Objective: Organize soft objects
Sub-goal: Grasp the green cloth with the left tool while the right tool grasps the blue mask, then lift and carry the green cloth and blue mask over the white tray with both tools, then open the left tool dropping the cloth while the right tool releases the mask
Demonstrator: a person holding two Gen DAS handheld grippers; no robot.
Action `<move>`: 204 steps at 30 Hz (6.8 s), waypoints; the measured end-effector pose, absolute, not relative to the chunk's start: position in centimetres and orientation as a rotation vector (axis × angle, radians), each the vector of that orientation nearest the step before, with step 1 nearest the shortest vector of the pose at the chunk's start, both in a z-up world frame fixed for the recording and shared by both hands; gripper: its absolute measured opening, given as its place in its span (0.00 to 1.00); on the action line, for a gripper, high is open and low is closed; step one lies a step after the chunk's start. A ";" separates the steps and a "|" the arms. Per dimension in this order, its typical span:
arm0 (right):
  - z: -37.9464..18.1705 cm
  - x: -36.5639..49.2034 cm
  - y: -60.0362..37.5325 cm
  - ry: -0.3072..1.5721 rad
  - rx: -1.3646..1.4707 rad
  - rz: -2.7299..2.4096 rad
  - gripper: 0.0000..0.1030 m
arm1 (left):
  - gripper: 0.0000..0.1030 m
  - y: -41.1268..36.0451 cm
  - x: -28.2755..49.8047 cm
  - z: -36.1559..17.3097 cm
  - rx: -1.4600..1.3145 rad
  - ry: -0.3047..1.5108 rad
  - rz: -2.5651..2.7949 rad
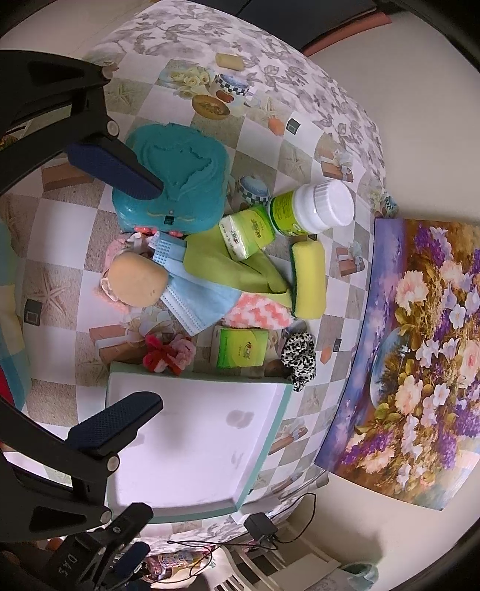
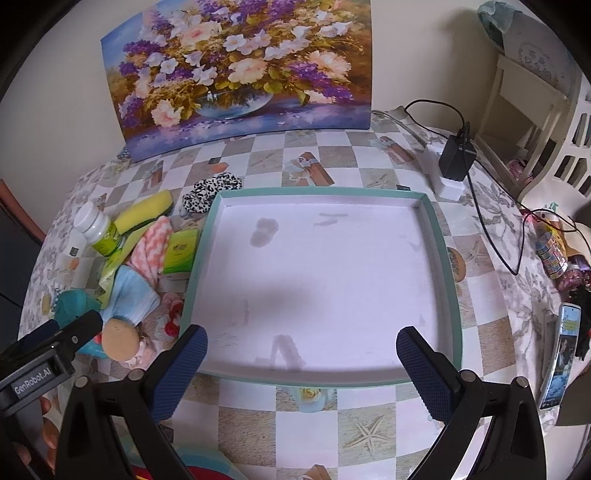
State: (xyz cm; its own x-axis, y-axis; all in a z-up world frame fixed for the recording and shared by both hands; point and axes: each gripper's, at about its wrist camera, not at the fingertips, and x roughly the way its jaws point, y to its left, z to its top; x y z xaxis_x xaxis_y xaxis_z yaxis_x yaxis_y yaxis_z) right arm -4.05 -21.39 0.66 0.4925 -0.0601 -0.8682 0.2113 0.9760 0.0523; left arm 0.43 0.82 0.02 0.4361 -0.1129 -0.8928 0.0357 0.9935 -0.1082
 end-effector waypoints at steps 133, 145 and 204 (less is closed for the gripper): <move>8.0 3.7 -19.3 0.872 0.339 0.282 0.07 | 0.01 1.2 5.4 13.9 -0.050 0.746 -0.072; 7.1 1.3 -29.6 0.847 0.423 -0.004 0.07 | 0.01 -7.2 4.7 12.5 0.058 0.794 -0.210; -2.1 1.9 -37.1 1.141 0.430 -0.291 0.54 | 0.67 -13.6 8.1 -1.6 0.062 1.234 -0.188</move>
